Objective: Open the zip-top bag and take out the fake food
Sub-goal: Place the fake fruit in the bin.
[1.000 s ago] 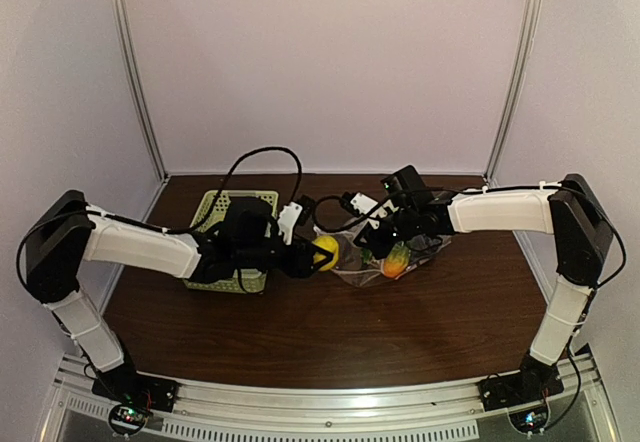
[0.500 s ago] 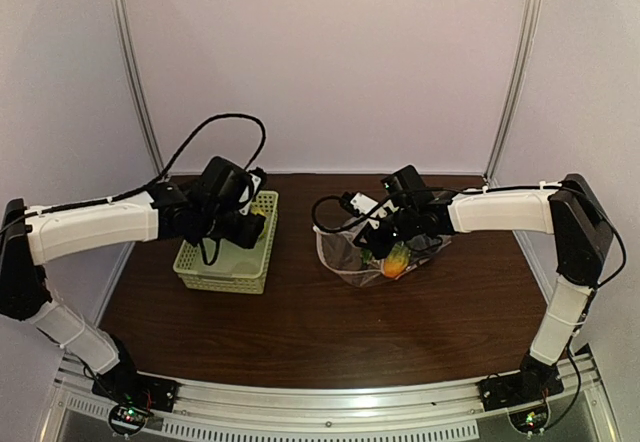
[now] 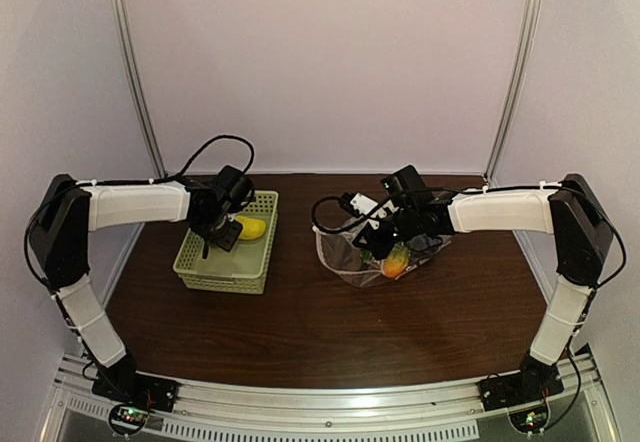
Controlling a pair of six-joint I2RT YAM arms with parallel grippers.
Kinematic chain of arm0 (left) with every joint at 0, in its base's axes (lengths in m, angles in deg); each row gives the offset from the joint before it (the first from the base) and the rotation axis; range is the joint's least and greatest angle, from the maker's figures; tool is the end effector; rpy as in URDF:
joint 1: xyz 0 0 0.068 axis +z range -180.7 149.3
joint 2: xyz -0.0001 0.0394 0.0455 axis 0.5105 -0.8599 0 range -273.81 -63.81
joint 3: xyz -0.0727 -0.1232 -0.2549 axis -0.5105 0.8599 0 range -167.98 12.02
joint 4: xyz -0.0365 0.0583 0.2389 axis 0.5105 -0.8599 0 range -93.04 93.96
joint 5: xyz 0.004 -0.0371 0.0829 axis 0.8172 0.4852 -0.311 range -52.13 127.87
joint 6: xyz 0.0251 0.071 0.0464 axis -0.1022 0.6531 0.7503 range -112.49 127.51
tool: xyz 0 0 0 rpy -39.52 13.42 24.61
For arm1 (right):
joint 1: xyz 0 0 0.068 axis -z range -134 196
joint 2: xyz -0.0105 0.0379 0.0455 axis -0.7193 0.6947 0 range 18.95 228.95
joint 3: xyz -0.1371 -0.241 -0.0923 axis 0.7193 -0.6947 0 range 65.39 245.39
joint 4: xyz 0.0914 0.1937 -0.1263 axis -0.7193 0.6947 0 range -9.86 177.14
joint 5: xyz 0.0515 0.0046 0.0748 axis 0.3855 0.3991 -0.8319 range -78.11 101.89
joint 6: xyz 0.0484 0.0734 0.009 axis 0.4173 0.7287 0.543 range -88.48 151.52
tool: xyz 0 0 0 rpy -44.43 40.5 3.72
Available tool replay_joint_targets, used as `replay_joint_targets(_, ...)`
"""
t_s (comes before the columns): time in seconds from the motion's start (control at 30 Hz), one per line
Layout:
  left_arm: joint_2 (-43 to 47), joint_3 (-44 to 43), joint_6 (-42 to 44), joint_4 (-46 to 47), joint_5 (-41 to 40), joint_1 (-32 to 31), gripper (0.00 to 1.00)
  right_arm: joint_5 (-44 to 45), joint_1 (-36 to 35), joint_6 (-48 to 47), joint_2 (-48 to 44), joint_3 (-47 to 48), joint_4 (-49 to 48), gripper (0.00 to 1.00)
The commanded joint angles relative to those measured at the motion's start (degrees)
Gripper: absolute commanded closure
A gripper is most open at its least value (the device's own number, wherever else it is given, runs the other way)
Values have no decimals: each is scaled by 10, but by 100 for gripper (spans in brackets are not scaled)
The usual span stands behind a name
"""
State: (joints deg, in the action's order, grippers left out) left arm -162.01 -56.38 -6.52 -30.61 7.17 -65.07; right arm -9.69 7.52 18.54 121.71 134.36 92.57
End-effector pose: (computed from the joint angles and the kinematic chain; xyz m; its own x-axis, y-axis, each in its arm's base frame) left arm 0.3134 -0.1659 0.2042 -0.7954 0.2916 -0.5314 0.1138 0.9329 0.3416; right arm 0.3030 0.2778 0.2056 -0.3761 -0.5657 -0.7339 -0.8849 0.4543 0.1033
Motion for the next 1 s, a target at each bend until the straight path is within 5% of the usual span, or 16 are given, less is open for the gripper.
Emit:
replay_joint_targets(0.0,-42,-37,34,10,-35,21,44,-2,4,-4,-16,-8,10,100)
replay_joint_targets(0.47,-143,-66,66,62,-83,46,43,2,4,-6,-16,-8,12,100)
replay_joint_targets(0.97,-204,-98,132,131,-138,47,31,-2,4,-3,-16,-6,17,100)
